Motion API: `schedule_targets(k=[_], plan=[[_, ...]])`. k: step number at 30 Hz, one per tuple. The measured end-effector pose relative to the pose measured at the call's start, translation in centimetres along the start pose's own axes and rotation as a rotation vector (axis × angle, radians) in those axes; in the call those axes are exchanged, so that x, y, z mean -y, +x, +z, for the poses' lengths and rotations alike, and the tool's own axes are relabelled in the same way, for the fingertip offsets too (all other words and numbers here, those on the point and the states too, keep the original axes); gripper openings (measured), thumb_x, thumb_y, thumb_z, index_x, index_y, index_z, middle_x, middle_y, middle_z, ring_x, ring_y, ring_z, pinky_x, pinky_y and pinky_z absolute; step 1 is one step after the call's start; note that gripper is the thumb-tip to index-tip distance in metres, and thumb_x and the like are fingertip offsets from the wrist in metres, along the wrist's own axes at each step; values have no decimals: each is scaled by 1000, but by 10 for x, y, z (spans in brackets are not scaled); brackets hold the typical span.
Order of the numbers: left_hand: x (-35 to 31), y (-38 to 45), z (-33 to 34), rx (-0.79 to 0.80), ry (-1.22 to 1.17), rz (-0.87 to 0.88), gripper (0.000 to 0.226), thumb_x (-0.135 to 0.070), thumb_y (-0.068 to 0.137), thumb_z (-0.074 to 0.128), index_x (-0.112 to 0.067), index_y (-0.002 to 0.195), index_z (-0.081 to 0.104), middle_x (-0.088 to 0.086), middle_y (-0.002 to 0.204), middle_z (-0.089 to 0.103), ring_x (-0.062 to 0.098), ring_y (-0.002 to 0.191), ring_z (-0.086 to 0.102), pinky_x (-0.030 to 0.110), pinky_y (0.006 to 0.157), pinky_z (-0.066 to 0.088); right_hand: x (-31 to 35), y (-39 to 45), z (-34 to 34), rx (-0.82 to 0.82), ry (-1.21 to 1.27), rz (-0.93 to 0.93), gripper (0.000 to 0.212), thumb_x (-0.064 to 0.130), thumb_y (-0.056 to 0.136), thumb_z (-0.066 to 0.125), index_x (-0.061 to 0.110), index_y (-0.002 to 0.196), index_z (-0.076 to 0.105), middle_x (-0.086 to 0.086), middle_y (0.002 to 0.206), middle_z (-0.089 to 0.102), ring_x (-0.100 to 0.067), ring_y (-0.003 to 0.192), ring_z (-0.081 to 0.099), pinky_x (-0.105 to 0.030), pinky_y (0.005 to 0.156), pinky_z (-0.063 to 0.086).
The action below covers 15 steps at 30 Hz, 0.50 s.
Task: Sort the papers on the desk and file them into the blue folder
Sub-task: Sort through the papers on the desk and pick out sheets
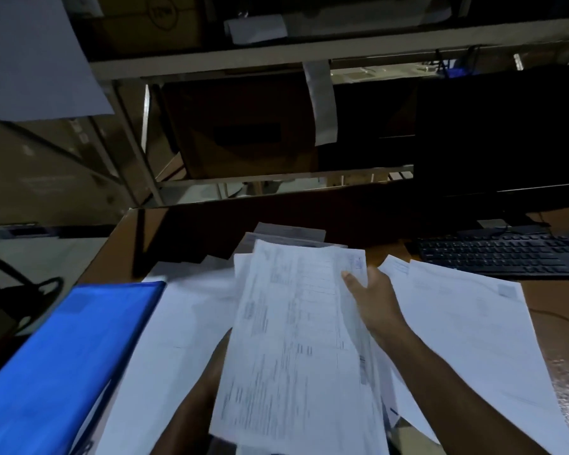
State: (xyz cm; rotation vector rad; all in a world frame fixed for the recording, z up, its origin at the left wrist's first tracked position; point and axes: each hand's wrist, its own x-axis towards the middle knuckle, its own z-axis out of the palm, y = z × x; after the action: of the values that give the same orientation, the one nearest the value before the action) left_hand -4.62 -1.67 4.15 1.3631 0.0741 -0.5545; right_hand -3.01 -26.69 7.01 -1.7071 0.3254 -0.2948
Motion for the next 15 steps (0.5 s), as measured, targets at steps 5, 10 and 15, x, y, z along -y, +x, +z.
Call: schedule_targets(k=[5,10,15], plan=[[-3,-8,-10,-11,-3,-24,31,-32,102,61,-4,113,71,19,102,73,35,88,73,41,75,58,-23,11,7,-104,-292,-50,34,33,97,62,16,127,63,0,126,68,-20,104,69,-33,79,60],[-2,-9,-19,-40,-20,-29,56,-57,107,34,-22,138,66,10,131,73,32,121,70,56,110,50,-33,16,20,-109,-348,-38,36,47,92,64,23,119,66,2,122,69,-18,103,69,-42,85,61],[-2,-5,-19,-31,11,34,51,-49,101,47,-15,135,63,13,127,74,34,115,73,47,95,60,-38,12,34,-116,-349,-22,36,46,93,63,20,118,66,0,118,68,-20,103,67,-42,86,60]])
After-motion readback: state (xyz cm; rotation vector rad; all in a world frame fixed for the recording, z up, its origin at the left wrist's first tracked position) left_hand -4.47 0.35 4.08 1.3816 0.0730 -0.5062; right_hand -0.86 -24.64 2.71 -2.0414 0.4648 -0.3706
